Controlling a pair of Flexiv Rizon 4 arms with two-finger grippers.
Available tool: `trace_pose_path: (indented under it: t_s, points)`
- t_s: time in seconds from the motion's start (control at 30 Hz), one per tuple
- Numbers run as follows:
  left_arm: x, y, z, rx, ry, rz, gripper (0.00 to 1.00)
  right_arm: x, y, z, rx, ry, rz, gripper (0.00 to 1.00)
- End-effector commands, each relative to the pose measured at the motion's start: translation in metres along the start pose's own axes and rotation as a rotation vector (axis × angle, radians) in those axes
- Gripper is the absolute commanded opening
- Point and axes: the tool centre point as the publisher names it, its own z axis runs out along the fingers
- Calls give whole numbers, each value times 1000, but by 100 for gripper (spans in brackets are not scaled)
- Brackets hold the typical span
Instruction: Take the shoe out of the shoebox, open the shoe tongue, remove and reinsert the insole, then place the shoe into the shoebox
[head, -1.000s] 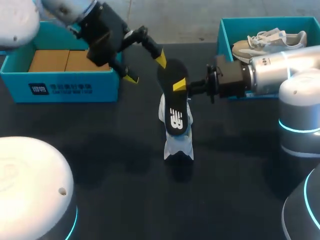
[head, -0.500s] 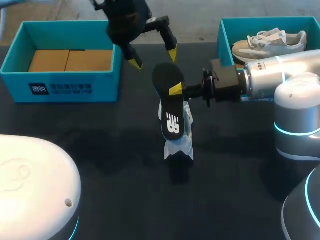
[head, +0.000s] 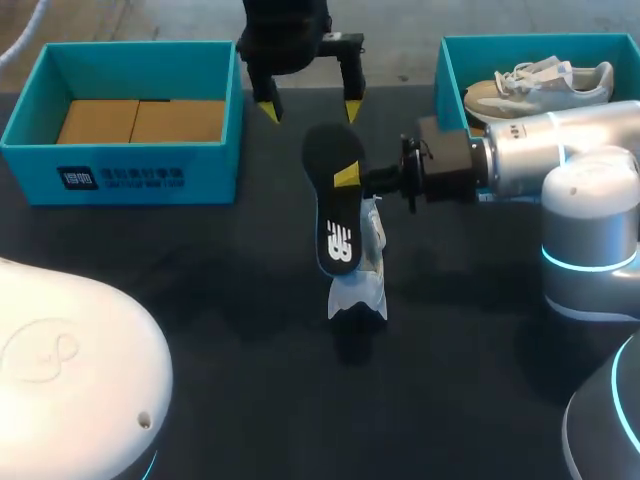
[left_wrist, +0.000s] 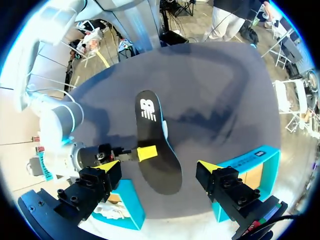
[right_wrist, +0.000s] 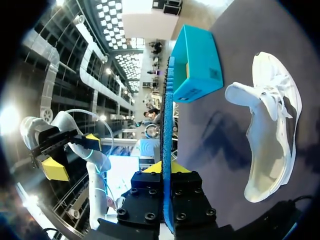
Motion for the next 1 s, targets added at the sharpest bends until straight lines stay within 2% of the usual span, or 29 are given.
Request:
trace_pose_path:
  t_s: [0.03,0.67,0.8,1.0]
  points:
    - [1,-1,0,-3,8,-3,100,1,-7,0,-19,-2,2,0]
    - [1,-4,-1,-9,-28,-4,100,3,-8,1,-16,-1,4,0]
    - [3,-4,-1,-13,-112,-13,100,3,-7,0,-12,-3,7,0]
    - [6,-4,-2,-21,-339,-24,100,4,-6,-5,-15,-9,10,0]
